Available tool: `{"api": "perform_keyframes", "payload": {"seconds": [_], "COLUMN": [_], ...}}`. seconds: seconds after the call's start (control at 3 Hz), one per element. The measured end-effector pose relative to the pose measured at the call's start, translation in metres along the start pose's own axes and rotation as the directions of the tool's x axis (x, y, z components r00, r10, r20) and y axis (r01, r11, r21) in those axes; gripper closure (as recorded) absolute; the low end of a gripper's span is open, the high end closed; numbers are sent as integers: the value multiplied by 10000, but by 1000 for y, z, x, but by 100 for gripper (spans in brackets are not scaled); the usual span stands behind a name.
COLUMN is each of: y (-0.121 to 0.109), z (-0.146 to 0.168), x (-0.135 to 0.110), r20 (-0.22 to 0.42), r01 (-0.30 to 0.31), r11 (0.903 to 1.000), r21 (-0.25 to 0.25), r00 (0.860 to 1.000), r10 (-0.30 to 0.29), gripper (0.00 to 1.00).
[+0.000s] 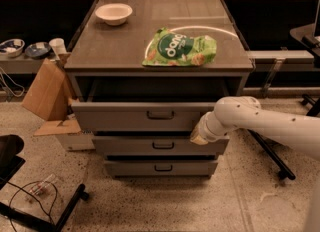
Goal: Close top drawer
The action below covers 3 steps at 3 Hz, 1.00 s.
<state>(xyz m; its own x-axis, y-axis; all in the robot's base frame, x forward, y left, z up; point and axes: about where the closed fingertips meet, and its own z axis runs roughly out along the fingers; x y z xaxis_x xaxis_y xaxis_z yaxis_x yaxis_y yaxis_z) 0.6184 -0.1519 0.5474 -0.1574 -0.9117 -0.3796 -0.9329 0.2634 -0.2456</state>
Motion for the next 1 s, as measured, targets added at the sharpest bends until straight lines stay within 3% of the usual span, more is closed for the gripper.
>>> {"api": "perform_keyframes", "payload": {"seconds": [0.33,0.67,1.0], "y": [-1,-1,-1], "z": [10,10,6], "x": [6,6,5], "r20": [-61,-61,41], "r01": [-90,-90,-79], "r11": [9998,9998,9999], "r21": [-196,-197,105], "r00": [9999,9999,10000], "r10": [89,89,79], "gripper": [100,84,61]}}
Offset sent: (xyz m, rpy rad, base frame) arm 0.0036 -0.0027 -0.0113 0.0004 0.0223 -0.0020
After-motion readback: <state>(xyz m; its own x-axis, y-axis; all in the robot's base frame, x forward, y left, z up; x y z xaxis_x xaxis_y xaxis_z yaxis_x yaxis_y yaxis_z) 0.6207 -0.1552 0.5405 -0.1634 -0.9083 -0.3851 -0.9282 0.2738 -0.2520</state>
